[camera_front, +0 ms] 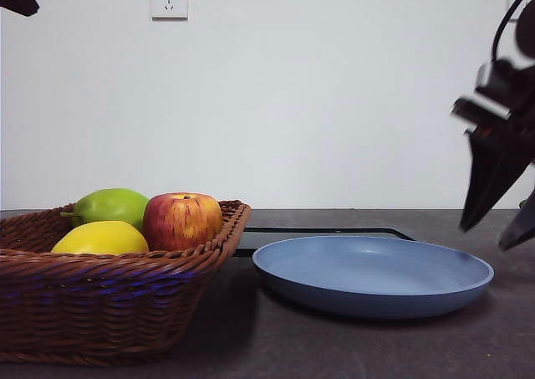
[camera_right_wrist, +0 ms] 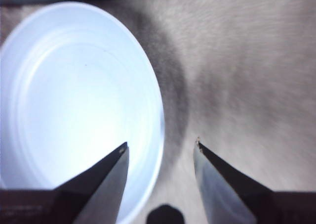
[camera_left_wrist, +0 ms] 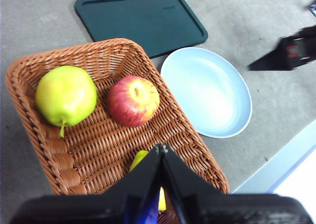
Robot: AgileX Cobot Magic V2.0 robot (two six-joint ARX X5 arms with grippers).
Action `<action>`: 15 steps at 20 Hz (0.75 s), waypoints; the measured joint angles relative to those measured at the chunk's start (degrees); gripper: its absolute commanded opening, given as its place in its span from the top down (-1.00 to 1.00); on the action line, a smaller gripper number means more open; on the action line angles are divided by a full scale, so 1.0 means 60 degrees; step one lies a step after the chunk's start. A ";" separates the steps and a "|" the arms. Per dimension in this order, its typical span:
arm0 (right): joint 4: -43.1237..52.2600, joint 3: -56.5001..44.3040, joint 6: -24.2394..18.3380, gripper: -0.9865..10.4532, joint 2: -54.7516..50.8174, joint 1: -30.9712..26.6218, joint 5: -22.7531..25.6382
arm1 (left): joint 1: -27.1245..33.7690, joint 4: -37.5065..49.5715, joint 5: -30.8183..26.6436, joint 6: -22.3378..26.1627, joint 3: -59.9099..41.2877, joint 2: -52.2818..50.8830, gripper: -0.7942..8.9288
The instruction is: Take the lemon from the basket,put the lemon in the plate,hand out the plate
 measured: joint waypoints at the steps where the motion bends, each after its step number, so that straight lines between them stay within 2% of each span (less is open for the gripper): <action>1: 0.0193 0.0000 0.0062 0.42 0.0313 0.0109 -0.0004 | 0.0000 0.0000 0.0000 0.0000 0.0000 0.0000 0.82; 4: 0.0532 0.0000 0.0178 0.47 0.0947 0.0342 -0.0007 | -0.0007 0.0000 0.0000 0.0000 0.0000 0.0000 0.82; 8: 0.0550 0.0004 0.0262 0.81 0.1096 0.0346 0.0022 | -0.0007 0.0000 0.0000 0.0004 0.0000 0.0000 0.82; 12: 0.0572 0.0007 0.0426 0.82 0.1093 0.0299 -0.0004 | -0.0007 0.0000 0.0000 0.0004 0.0000 0.0000 0.82; 13: 0.0557 0.0007 0.0499 0.82 0.1075 0.0291 -0.0004 | -0.0007 0.0000 0.0018 0.0000 0.0000 0.0000 0.79; 15: 0.0350 0.0007 0.0572 0.82 0.0874 0.0288 0.0029 | -0.0007 -0.0076 0.0047 -0.0036 0.0000 0.0000 0.49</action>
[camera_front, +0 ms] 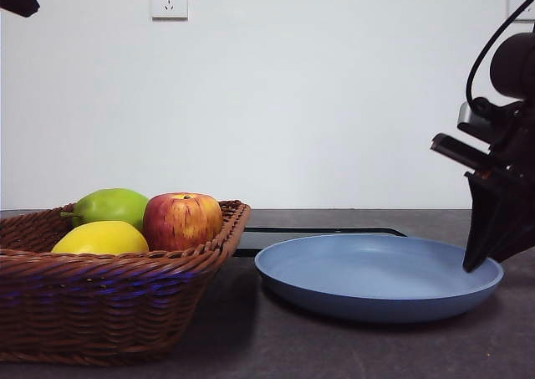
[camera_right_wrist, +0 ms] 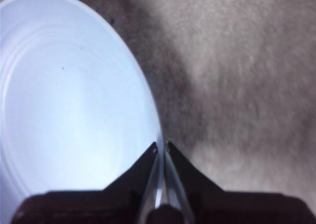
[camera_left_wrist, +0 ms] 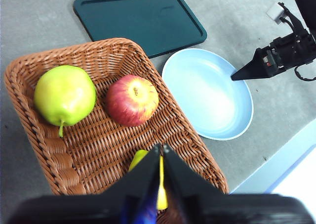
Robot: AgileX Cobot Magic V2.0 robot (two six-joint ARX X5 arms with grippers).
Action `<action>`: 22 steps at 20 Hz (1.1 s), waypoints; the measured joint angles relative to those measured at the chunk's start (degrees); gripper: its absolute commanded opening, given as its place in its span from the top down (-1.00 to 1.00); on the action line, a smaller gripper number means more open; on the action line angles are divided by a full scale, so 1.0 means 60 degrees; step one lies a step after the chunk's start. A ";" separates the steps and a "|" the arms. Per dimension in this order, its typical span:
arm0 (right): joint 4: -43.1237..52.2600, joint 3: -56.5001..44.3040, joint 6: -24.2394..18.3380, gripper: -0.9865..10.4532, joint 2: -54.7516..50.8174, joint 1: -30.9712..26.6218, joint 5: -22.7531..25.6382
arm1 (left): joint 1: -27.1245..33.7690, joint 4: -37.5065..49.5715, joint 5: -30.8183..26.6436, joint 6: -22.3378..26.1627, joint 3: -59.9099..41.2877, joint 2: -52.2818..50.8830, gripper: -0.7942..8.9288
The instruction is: Take the lemon from the basket,put the lemon in the plate,hand out the plate
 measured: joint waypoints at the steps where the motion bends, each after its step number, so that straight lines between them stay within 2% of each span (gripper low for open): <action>1: -0.0164 0.0000 0.0004 0.82 -0.0208 -0.0004 0.0047 | 0.0000 -0.0087 0.0000 -0.0160 0.0000 0.0000 0.28; 3: -0.0415 0.0000 0.0007 0.82 -0.0816 -0.0007 0.0073 | -0.0015 -0.0339 0.0087 -0.0488 0.0000 0.0000 0.13; 6: -0.0648 0.0000 0.0007 0.82 -0.1934 -0.0007 0.0069 | -0.0255 -0.0714 0.0433 -0.1056 0.0000 0.0000 0.11; 9: -0.1060 0.0091 0.0007 0.82 -0.3020 -0.0007 0.0069 | -0.0729 -0.0645 0.0299 -0.1745 0.0000 0.0044 0.11; 13: -0.2022 0.0681 0.0011 0.82 -0.3923 -0.0007 0.0087 | -0.2011 -0.0565 -0.1377 -0.2415 0.0000 0.0969 0.11; 16: -0.2575 0.1009 0.0007 0.82 -0.4116 -0.0007 0.0572 | -0.3031 -0.0408 -0.2685 -0.2561 0.0000 0.1967 0.11; 19: -0.2648 0.1067 0.0007 0.82 -0.4124 -0.0015 0.0576 | -0.3585 -0.0222 -0.3198 -0.2619 0.0000 0.2947 0.11; 22: -0.2674 0.1071 0.0007 0.82 -0.4142 -0.0015 0.0576 | -0.3840 0.0015 -0.3289 -0.2623 0.0000 0.3949 0.11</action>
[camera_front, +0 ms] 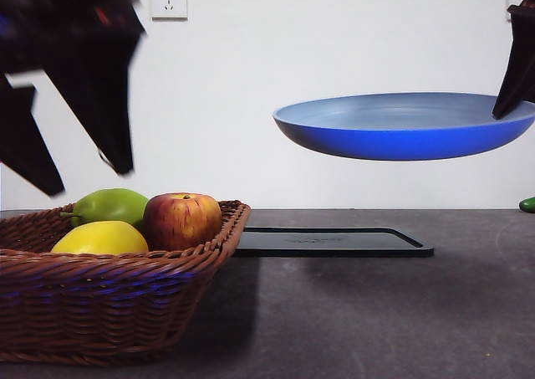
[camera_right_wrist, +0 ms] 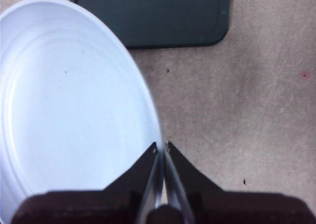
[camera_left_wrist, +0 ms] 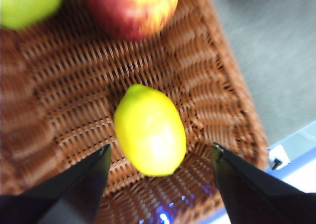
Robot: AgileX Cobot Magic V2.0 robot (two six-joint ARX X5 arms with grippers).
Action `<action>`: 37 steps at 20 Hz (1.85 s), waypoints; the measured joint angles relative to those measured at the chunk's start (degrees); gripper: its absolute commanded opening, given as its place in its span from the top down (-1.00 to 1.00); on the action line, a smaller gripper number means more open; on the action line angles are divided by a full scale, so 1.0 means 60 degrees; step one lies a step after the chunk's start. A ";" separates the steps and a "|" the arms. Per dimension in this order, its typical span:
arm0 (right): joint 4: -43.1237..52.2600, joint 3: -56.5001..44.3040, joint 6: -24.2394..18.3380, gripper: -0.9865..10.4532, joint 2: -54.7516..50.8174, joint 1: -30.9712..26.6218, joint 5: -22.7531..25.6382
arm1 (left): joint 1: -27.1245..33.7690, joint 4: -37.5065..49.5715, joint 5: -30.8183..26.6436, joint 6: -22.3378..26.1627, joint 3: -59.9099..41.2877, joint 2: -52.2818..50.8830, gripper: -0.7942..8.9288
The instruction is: Take the lemon from the basket,put the lemon in the plate,hand out the plate
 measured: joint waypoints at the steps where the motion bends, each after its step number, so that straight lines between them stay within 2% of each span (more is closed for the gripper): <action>1: 0.0000 0.0000 0.0000 0.82 0.0000 0.0000 0.0000 | -0.0029 0.0124 -0.0036 -0.0015 0.0000 0.0295 0.11; 9: 0.0000 0.0000 0.0000 0.82 -0.0004 0.0000 0.0000 | -0.0044 0.0586 -0.0044 -0.0178 0.0000 0.1905 0.11; 14: 0.0000 0.0000 0.0000 0.82 -0.0004 0.0000 0.0000 | -0.0087 0.0834 -0.0040 -0.0164 0.0000 0.2331 0.12; 16: 0.0000 0.0000 0.0000 0.82 -0.0004 0.0000 0.0000 | -0.0106 0.0863 -0.0040 -0.0055 0.0000 0.2357 0.13; 20: 0.0000 0.0000 0.0000 0.82 -0.0004 0.0000 0.0000 | -0.0106 0.0820 -0.0040 0.0135 0.0000 0.2353 0.40; 25: -0.0004 0.0000 0.0000 0.82 -0.0004 0.0000 0.0084 | -0.0106 0.0565 -0.0040 0.0353 0.0138 0.2200 0.40; 29: 0.0000 0.0000 0.0004 0.82 -0.0004 0.0000 0.0725 | -0.0142 0.0503 0.0288 0.0433 0.1497 0.1304 0.40; 31: -0.0007 0.0000 0.0004 0.82 -0.0004 0.0004 0.0696 | -0.0302 0.0608 0.0674 0.0437 0.2273 0.1038 0.40; 34: -0.0157 0.0000 0.0131 0.82 -0.0004 0.0335 0.0634 | -0.0852 0.1133 0.0710 0.0470 0.3027 0.1013 0.40; 37: -0.0157 0.0000 0.0390 0.82 0.0000 0.1013 -0.0055 | -0.1650 0.1526 0.0514 0.0514 0.3038 0.1155 0.40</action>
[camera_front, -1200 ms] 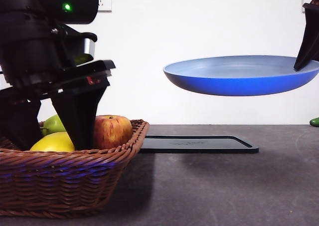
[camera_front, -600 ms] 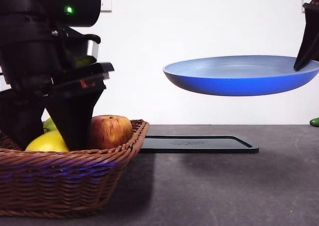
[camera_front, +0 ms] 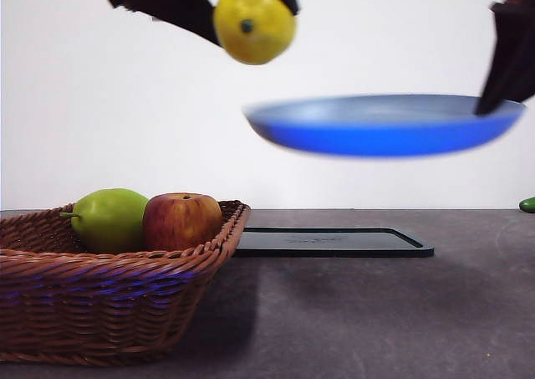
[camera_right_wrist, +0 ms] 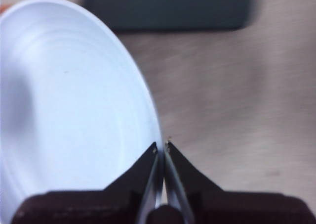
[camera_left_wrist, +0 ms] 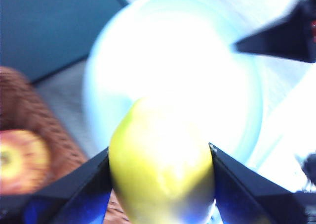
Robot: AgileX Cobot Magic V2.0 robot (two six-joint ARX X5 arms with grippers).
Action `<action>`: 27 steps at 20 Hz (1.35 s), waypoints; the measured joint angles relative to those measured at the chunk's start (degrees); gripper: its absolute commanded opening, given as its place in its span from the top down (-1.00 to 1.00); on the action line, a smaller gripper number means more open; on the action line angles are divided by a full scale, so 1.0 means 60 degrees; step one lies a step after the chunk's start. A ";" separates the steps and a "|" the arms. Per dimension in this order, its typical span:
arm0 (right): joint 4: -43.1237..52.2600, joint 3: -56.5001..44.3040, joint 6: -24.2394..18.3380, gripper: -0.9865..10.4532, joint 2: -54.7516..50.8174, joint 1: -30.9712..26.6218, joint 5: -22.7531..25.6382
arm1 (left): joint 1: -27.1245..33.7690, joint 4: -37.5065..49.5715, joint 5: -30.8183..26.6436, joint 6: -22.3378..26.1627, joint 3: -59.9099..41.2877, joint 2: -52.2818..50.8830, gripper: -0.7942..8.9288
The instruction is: Take the lemon from the basket,put the lemon in the plate,hand out the plate
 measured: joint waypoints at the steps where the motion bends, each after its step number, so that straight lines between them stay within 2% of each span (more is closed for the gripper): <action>1: 0.0004 0.0000 0.0087 0.82 0.0000 0.0240 -0.0033 | -0.0233 -0.0004 -0.0193 0.0000 0.0000 0.0117 0.40; 5: -0.0004 0.0000 0.0372 0.82 0.0000 0.1129 -0.0025 | -0.0907 -0.0029 -0.0929 0.0080 -0.0022 0.0579 0.40; 9: -0.0007 0.0000 0.0583 0.82 0.0000 0.1494 -0.0044 | -0.1224 -0.0131 -0.1271 0.0251 -0.0025 0.0579 0.39; 11: -0.0011 0.0000 0.0670 0.82 0.0000 0.1545 -0.0361 | -0.1228 -0.0335 -0.1279 0.0361 -0.0025 0.0579 0.38; 13: -0.0015 0.0000 0.0729 0.82 0.0000 0.1570 -0.0732 | -0.1224 -0.0470 -0.1304 0.0404 -0.0025 0.0579 0.29; 18: -0.0069 0.0000 0.0758 0.82 0.0000 0.1570 -0.0889 | -0.1224 -0.0623 -0.1457 0.0426 -0.0025 0.0579 0.06; 27: 0.0142 0.0000 0.0754 0.82 0.1249 0.1402 -0.0940 | -0.1228 -0.0962 -0.1490 0.0426 0.0288 0.0579 0.06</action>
